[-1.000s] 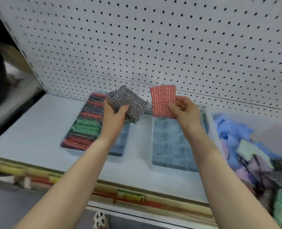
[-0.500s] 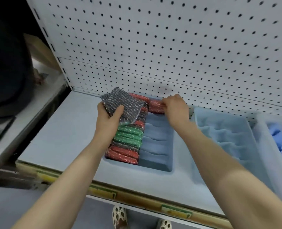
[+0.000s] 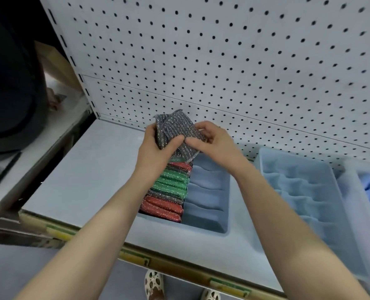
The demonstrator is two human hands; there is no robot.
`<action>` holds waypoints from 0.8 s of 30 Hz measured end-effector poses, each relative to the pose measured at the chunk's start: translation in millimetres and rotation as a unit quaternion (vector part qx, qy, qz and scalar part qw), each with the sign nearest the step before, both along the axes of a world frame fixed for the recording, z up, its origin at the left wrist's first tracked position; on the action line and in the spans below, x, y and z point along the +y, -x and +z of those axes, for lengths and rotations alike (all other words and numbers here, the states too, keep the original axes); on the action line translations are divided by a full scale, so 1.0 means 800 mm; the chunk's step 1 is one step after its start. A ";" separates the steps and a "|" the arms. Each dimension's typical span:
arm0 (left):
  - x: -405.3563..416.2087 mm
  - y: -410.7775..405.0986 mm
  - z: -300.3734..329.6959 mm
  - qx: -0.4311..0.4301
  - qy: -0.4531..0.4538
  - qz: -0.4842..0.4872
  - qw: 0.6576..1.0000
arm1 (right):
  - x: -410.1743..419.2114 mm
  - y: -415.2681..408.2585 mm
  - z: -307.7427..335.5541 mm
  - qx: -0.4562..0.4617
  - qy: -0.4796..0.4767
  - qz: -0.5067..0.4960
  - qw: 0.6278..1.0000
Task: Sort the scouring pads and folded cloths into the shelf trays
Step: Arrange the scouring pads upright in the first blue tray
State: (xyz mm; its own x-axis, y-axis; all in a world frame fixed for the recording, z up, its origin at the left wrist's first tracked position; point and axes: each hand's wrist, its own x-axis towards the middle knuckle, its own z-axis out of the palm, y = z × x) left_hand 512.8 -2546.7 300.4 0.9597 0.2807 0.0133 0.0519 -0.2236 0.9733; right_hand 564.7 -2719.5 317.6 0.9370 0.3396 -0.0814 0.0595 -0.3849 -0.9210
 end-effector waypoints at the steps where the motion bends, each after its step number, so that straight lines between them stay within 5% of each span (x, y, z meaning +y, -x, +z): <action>1: -0.004 -0.002 0.001 -0.004 -0.012 -0.004 1.000 | -0.004 -0.003 0.001 0.009 -0.018 -0.010 1.000; 4: -0.010 -0.003 0.000 -0.003 -0.029 -0.003 1.000 | -0.032 -0.011 0.007 -0.010 -0.077 -0.123 0.989; 7: -0.012 -0.003 -0.008 0.018 -0.011 0.013 1.000 | -0.075 -0.016 0.002 -0.120 0.065 -0.188 0.973; 11: -0.014 0.000 -0.018 0.032 -0.034 0.000 0.999 | -0.083 -0.008 -0.021 -0.178 0.262 -0.125 0.940; 18: -0.006 0.001 -0.027 0.022 -0.114 -0.022 0.993 | -0.043 -0.015 -0.052 -0.265 0.461 -0.083 0.843; 24: -0.001 0.002 -0.033 0.037 -0.137 -0.035 0.989 | -0.036 -0.020 -0.060 -0.266 0.501 -0.047 0.822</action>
